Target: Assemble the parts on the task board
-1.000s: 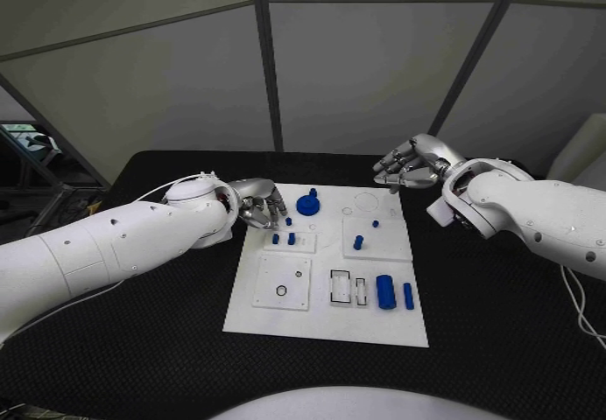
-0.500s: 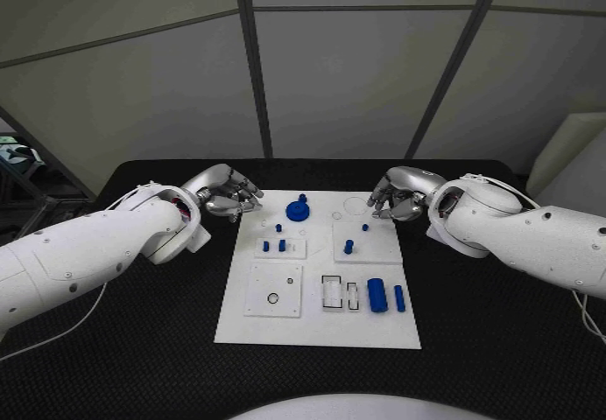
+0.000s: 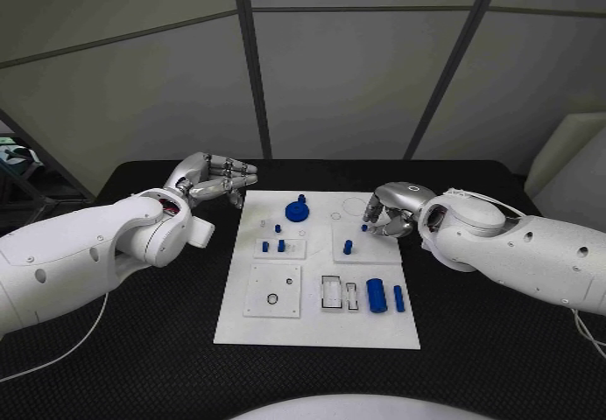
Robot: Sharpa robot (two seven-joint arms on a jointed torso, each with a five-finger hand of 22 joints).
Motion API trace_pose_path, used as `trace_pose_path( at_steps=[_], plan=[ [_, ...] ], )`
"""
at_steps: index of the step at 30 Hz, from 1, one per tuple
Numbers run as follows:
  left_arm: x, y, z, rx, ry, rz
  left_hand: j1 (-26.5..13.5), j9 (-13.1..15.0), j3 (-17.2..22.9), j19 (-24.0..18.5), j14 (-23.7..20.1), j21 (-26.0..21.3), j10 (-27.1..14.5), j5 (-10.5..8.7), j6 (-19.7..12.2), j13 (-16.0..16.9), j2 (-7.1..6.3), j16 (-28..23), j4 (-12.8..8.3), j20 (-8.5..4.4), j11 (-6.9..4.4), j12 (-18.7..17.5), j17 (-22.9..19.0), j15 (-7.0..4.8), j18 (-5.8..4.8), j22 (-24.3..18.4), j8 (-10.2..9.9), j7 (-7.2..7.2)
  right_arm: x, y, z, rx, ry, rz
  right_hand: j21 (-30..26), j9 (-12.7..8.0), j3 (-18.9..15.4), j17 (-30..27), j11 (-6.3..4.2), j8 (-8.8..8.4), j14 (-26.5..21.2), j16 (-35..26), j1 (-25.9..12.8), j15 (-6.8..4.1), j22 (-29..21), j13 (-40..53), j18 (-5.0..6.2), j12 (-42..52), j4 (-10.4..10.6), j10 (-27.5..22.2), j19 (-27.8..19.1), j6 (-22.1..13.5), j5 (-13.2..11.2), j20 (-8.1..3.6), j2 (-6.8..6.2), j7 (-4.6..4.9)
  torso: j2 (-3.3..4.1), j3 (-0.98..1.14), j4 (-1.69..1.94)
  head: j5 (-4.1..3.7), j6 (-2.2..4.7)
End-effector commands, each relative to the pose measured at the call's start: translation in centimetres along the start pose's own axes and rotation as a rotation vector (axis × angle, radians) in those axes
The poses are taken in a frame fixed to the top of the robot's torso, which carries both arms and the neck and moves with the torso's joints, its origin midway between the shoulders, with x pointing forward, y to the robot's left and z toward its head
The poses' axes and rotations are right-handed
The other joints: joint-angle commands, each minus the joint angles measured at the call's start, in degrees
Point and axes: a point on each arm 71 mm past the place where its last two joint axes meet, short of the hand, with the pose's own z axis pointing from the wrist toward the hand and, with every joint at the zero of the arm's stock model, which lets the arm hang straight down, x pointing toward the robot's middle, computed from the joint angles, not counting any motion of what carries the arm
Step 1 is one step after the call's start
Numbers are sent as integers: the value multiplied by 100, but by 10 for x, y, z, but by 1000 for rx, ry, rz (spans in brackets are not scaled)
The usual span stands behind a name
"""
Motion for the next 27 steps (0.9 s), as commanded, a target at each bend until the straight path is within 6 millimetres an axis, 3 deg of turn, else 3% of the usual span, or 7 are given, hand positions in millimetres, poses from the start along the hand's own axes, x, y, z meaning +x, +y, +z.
trace_pose_path(
  at_steps=[1,14,27],
  plan=[
    [-4,-3,0,34,-41,-87,-53,-8,-50,-16,-52,-24,-30,-18,17,9,1,5,-3,16,4,27,-13,9,-98,-11,5,0,1,2,2,2,3,-40,149,1,110,140,7,-15,251,169,43,34,169,-8,-51,21,-15,-26,54,-25,-92,-4,-15,3,6,9,-3,4,1],
    [-7,-2,0,33,-49,-94,-40,-9,-83,-8,-57,-47,-47,-6,15,12,17,12,1,17,3,50,-33,8,-97,-30,3,-2,8,7,9,-7,18,-42,422,1,307,349,20,-14,231,444,32,48,486,-8,-90,32,-53,-32,92,-24,-112,17,-43,18,6,6,0,9,-20],
    [-6,-1,1,24,-43,-96,-2,-10,-97,2,-63,-67,-63,2,11,14,41,18,-11,16,3,73,-54,5,-95,-47,-1,2,18,12,11,-7,67,-42,881,35,618,506,-51,58,223,682,157,3,1058,29,-175,161,-242,209,271,186,-218,-7,64,-38,6,4,-6,27,-44]
  ],
)
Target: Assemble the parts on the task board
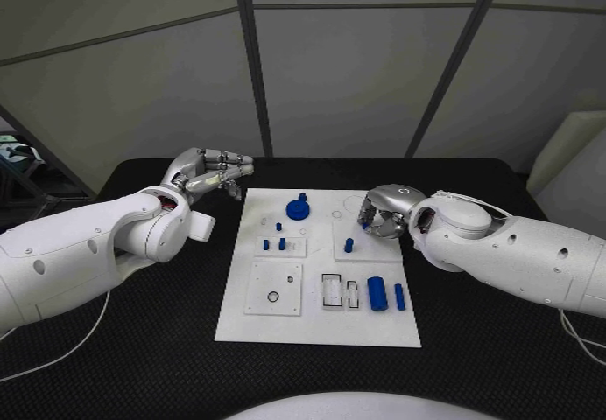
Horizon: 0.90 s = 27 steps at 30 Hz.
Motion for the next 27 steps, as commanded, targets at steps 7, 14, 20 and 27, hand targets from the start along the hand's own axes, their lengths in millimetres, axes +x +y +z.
trace_pose_path(
  at_steps=[7,14,20,27],
  plan=[
    [0,-1,1,8,2,-10,18,-6,-42,5,-47,-24,-36,4,10,9,56,20,-15,15,0,42,-17,-15,-94,-14,-3,10,8,2,0,11,36,-25,233,37,132,41,-63,80,217,109,91,-45,286,56,-114,113,-121,227,108,213,-93,-46,88,-63,-4,2,-4,5,-19],
    [-1,-1,1,3,0,-9,34,-6,-46,8,-51,-33,-47,4,9,8,68,21,-20,16,4,49,-27,-14,-95,-21,-4,15,2,3,-1,22,-47,-26,362,54,257,65,-93,97,214,173,110,-70,444,82,-138,155,-216,301,144,308,-248,-75,197,-88,-4,6,-8,11,-25],
    [-3,0,1,0,-5,-7,49,-6,-49,11,-56,-42,-60,5,8,7,80,23,-23,17,7,56,-36,-13,-96,-28,-5,19,-3,6,-6,14,-101,-15,408,58,290,79,-96,93,215,198,101,-73,501,89,-147,160,-253,308,159,323,-225,-80,193,-88,-6,5,-15,6,-14],
    [-3,1,2,-2,-6,-7,58,-7,-57,13,-62,-51,-78,5,2,6,85,25,-25,19,12,60,-46,-10,-97,-35,-8,23,-10,10,-15,-6,-160,5,443,58,299,105,-93,86,219,225,79,-71,547,90,-156,157,-266,301,177,324,-217,-80,177,-85,-16,1,-9,-11,-4]
  ],
)
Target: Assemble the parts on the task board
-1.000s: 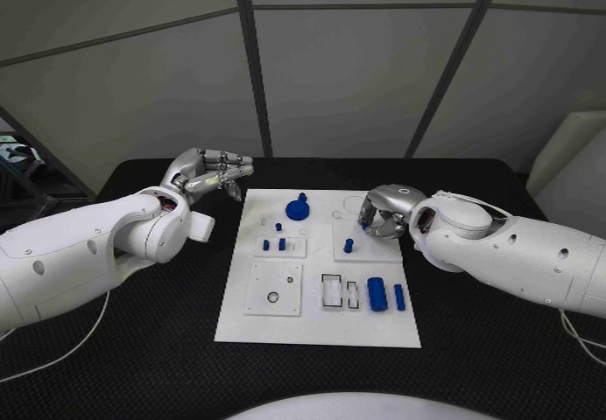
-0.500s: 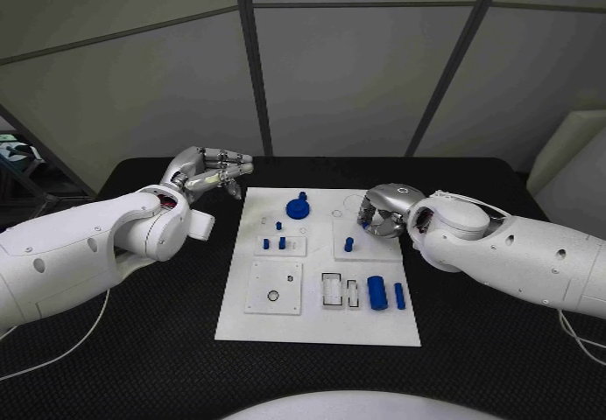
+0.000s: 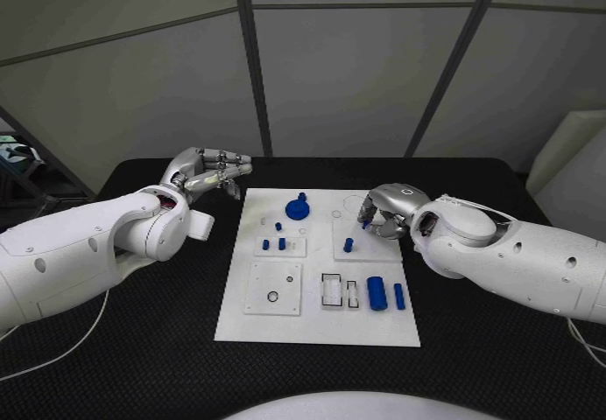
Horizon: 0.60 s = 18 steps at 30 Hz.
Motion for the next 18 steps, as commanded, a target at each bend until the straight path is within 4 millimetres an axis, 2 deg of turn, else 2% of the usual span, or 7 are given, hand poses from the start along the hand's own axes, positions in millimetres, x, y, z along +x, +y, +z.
trace_pose_path(
  at_steps=[1,3,10,15,18],
  plan=[
    [1,-1,1,5,5,-7,21,-9,-29,13,-45,-31,-59,4,0,3,48,25,7,19,-1,38,-13,9,-99,-7,-10,26,-8,4,-3,-10,-82,19,31,5,35,15,-34,24,219,45,-16,-29,24,-1,-69,25,0,61,52,42,38,13,27,10,-2,-5,8,-13,7],
    [1,-1,1,5,5,-7,22,-11,-38,14,-51,-39,-75,3,-12,2,50,25,8,22,5,41,-21,13,-100,-13,-16,33,-10,5,-6,-14,-92,31,36,4,38,21,-34,23,220,50,-18,-29,31,-1,-71,24,-2,59,55,41,39,13,26,10,-1,-8,11,-30,34],
    [3,-1,2,4,8,-8,29,-13,-50,14,-62,-51,-98,3,-27,0,56,25,9,26,11,47,-34,18,-101,-22,-24,40,-18,15,-17,-46,-134,79,69,3,68,42,-29,10,223,80,-37,-24,72,0,-77,17,-23,47,63,37,77,15,18,14,6,-9,6,3,46],
    [4,-1,1,7,12,-10,31,-13,-54,14,-67,-56,-107,3,-32,-1,58,25,9,27,14,50,-38,20,-102,-25,-27,43,-24,39,-23,-113,-156,144,94,2,83,55,-26,2,224,97,-49,-22,105,1,-82,14,-34,42,74,34,102,17,12,17,8,-9,10,59,49],
    [6,-1,2,9,17,-12,31,-13,-54,14,-67,-56,-107,3,-32,-1,58,25,9,27,14,50,-38,20,-102,-25,-27,43,-24,57,-24,-156,-145,169,107,2,92,62,-24,-1,225,106,-56,-21,120,1,-85,13,-40,40,79,34,115,18,11,19,10,-8,22,98,23]
  ],
)
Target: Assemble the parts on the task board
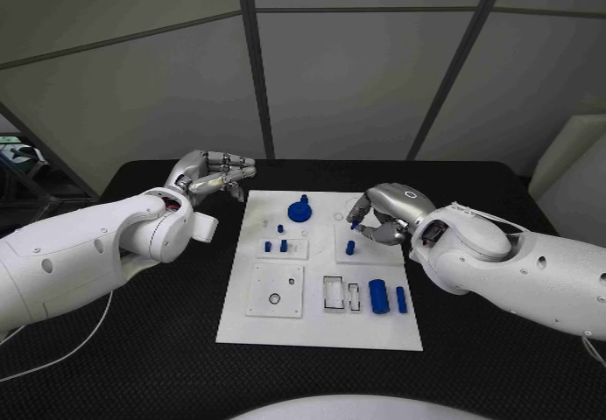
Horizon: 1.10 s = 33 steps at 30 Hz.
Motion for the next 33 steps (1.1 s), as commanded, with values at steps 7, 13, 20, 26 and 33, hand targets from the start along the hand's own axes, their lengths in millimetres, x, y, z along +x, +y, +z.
trace_pose_path(
  at_steps=[7,13,20,26,33],
  plan=[
    [8,-3,1,15,24,-14,13,-7,-46,13,-53,-42,-58,4,-16,-1,42,26,-6,30,-4,32,-13,2,-103,-15,-29,25,5,49,10,-116,9,102,32,5,47,-6,-22,2,223,20,-77,-19,6,8,-84,29,10,41,39,40,44,14,18,22,5,-12,28,157,-83],
    [12,-4,2,18,33,-18,15,-7,-50,13,-57,-46,-63,3,-18,-1,44,26,-5,31,-2,36,-17,3,-103,-18,-30,26,26,68,14,-154,82,129,32,4,48,-16,-18,-6,220,20,-102,-15,4,7,-83,23,12,31,30,33,38,17,18,26,0,-20,28,197,-77],
    [15,-5,2,18,39,-21,11,-7,-59,13,-61,-52,-70,3,-22,-1,45,27,0,33,1,42,-23,6,-104,-22,-32,30,50,82,15,-177,147,146,33,3,50,-18,-17,-9,219,22,-109,-14,3,7,-83,21,14,26,27,30,36,18,23,27,7,-8,12,306,-87],
    [19,-5,3,18,49,-28,10,-9,-70,14,-66,-59,-80,2,-37,-1,46,29,3,36,5,49,-31,9,-104,-28,-39,39,61,88,17,-181,182,143,34,3,53,-19,-15,-12,218,23,-115,-13,4,7,-82,18,14,21,25,26,36,20,27,28,5,-9,3,358,-105],
    [20,-5,3,17,55,-31,10,-9,-70,14,-66,-59,-80,2,-37,-1,46,29,3,36,5,49,-31,9,-104,-28,-39,39,68,91,19,-180,202,134,30,2,53,-24,-14,-16,216,23,-125,-11,-4,7,-80,16,16,16,17,22,36,21,31,30,5,2,8,385,-142]
  ],
)
